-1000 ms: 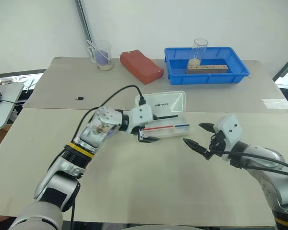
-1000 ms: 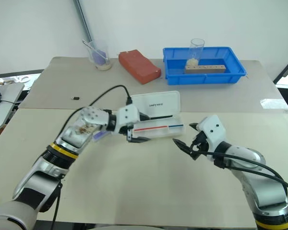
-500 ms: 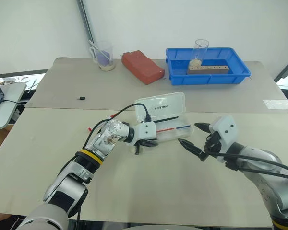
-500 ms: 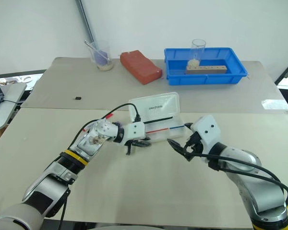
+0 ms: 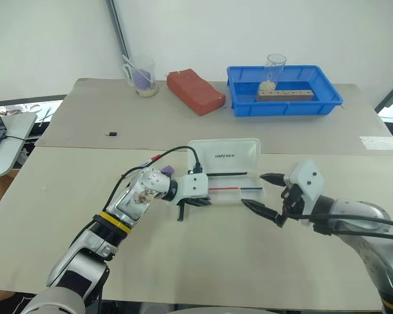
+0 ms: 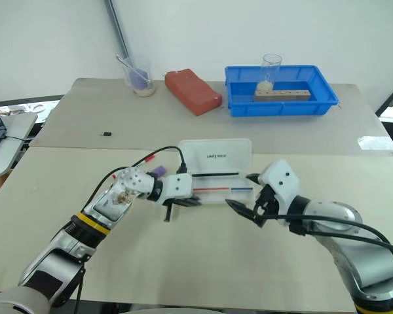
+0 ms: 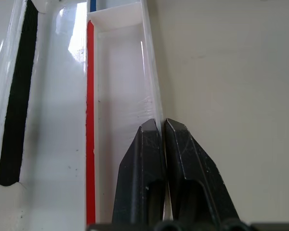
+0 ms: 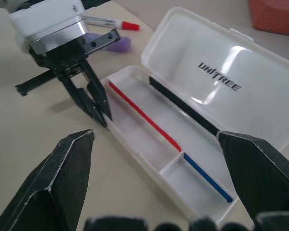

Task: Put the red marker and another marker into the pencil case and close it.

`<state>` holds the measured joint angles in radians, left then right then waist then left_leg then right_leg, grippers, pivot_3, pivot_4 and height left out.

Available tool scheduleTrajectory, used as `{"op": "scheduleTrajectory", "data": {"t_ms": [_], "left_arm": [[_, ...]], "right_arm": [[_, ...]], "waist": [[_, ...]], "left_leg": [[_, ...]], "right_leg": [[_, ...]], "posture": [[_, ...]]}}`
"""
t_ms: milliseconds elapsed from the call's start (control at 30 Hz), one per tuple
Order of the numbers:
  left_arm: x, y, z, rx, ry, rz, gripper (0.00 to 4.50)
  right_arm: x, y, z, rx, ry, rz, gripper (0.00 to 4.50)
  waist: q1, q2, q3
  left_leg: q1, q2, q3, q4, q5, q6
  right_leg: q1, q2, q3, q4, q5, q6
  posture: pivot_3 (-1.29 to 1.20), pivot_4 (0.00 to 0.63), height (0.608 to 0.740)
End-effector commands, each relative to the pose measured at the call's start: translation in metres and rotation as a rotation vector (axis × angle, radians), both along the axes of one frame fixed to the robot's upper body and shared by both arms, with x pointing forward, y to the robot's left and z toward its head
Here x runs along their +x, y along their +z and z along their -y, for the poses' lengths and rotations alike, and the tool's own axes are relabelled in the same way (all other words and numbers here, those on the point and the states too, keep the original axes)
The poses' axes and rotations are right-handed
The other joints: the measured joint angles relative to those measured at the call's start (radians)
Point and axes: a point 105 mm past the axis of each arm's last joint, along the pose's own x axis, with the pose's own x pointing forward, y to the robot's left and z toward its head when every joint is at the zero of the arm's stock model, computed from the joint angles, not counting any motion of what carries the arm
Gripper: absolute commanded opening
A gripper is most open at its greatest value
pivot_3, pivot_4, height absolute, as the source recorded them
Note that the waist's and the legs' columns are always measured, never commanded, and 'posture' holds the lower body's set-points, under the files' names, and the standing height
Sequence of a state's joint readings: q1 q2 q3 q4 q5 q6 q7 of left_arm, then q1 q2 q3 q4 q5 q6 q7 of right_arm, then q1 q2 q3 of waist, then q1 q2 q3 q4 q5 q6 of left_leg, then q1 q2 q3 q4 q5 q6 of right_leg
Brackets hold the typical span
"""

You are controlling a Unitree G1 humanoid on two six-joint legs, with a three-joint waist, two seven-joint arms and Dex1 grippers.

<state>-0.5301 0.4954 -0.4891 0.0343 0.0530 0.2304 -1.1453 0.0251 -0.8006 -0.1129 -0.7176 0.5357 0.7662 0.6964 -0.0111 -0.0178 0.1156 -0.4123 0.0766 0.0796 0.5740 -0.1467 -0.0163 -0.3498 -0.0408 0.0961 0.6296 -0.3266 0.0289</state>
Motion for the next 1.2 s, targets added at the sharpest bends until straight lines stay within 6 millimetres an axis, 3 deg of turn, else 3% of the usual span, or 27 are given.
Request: {"op": "scheduleTrajectory", "data": {"t_ms": [33, 233, 367, 433, 500, 600, 767, 867, 933, 1033, 1200], "left_arm": [[-0.015, 0.001, 0.001, 0.015, -0.045, 0.004, 0.02], [-0.02, -0.001, -0.001, 0.025, -0.045, 0.003, 0.02], [-0.021, 0.002, 0.0, 0.017, -0.045, 0.0, 1.48], [-0.02, 0.007, -0.003, 0.023, -0.053, 0.02, 2.43], [-0.022, 0.017, -0.005, 0.024, -0.064, 0.041, 3.5], [-0.027, 0.04, -0.008, 0.009, -0.081, 0.062, 4.45], [-0.039, 0.077, -0.016, -0.022, -0.086, 0.05, 4.45], [-0.036, 0.098, -0.019, -0.07, -0.037, 0.039, 4.45], [-0.024, 0.115, -0.025, -0.128, 0.043, 0.027, 4.45], [0.015, 0.137, -0.049, -0.265, 0.287, 0.045, 4.45], [0.064, 0.137, -0.11, -0.375, 0.656, 0.168, 4.45]], "right_arm": [[-0.005, 0.008, -0.002, 0.003, 0.04, 0.038, 4.5], [-0.006, 0.001, 0.003, -0.008, 0.043, 0.019, 4.5], [-0.005, 0.0, 0.006, -0.012, 0.05, 0.02, 4.5], [-0.004, 0.0, 0.007, -0.012, 0.05, 0.024, 4.5], [-0.003, 0.0, 0.008, -0.016, 0.051, 0.028, 4.5], [-0.002, 0.0, 0.011, -0.021, 0.05, 0.031, 4.5], [0.005, 0.006, 0.018, -0.039, 0.049, 0.05, 4.5], [0.01, 0.011, 0.022, -0.038, 0.044, 0.062, 4.5], [0.013, 0.017, 0.022, -0.035, 0.054, 0.077, 4.5], [0.016, 0.032, 0.011, 0.012, 0.085, 0.106, 4.5], [0.022, 0.051, -0.026, 0.077, 0.184, 0.154, 4.5]], "waist": [[0.0, 0.0, 0.0], [0.001, 0.0, 0.0], [0.0, 0.0, 0.0], [-0.001, 0.0, 0.0], [-0.001, 0.0, 0.0], [0.0, 0.0, 0.0], [0.0, 0.0, 0.0], [0.0, 0.0, 0.0], [0.0, 0.0, 0.0], [-0.001, 0.0, 0.0], [-0.007, 0.001, -0.001]], "left_leg": [[0.0, 0.0, 0.0, 0.0, 0.0, 0.0], [0.001, 0.0, -0.001, 0.001, 0.001, 0.001], [0.0, 0.0, -0.001, 0.001, 0.0, 0.001], [0.0, 0.0, -0.001, 0.001, 0.0, 0.001], [0.0, 0.0, -0.001, 0.001, 0.0, 0.001], [0.0, 0.0, -0.001, 0.001, 0.0, 0.001], [0.0, 0.0, -0.001, 0.002, 0.001, 0.001], [0.0, 0.0, -0.001, 0.002, 0.001, 0.001], [0.001, 0.0, -0.001, 0.002, 0.001, 0.001], [0.0, 0.0, -0.002, 0.003, 0.001, 0.001], [0.002, -0.001, -0.007, 0.002, 0.0, 0.003]], "right_leg": [[0.0, 0.0, 0.0, 0.0, 0.0, 0.0], [0.001, 0.0, 0.0, 0.001, 0.0, 0.0], [0.0, 0.0, 0.0, 0.001, 0.0, 0.0], [0.0, 0.0, 0.0, 0.001, 0.0, 0.0], [0.0, 0.0, 0.0, 0.001, 0.0, 0.0], [0.0, 0.0, 0.0, 0.001, 0.0, 0.0], [0.0, 0.0, -0.001, 0.001, 0.0, 0.0], [0.001, 0.0, -0.001, 0.001, 0.0, 0.0], [0.001, 0.0, -0.001, 0.001, 0.0, 0.0], [0.0, 0.0, -0.001, 0.002, 0.0, 0.001], [0.001, 0.004, 0.001, 0.003, 0.0, 0.0]], "posture": [[0.0, 0.15, 0.74], [0.0, 0.15, 0.74], [0.0, 0.15, 0.74], [0.0, 0.15, 0.74], [0.0, 0.15, 0.74], [0.0, 0.15, 0.74], [0.0, 0.15, 0.74], [0.0, 0.15, 0.74], [0.0, 0.15, 0.74], [0.0, 0.15, 0.74], [0.0, 0.15, 0.74]]}}
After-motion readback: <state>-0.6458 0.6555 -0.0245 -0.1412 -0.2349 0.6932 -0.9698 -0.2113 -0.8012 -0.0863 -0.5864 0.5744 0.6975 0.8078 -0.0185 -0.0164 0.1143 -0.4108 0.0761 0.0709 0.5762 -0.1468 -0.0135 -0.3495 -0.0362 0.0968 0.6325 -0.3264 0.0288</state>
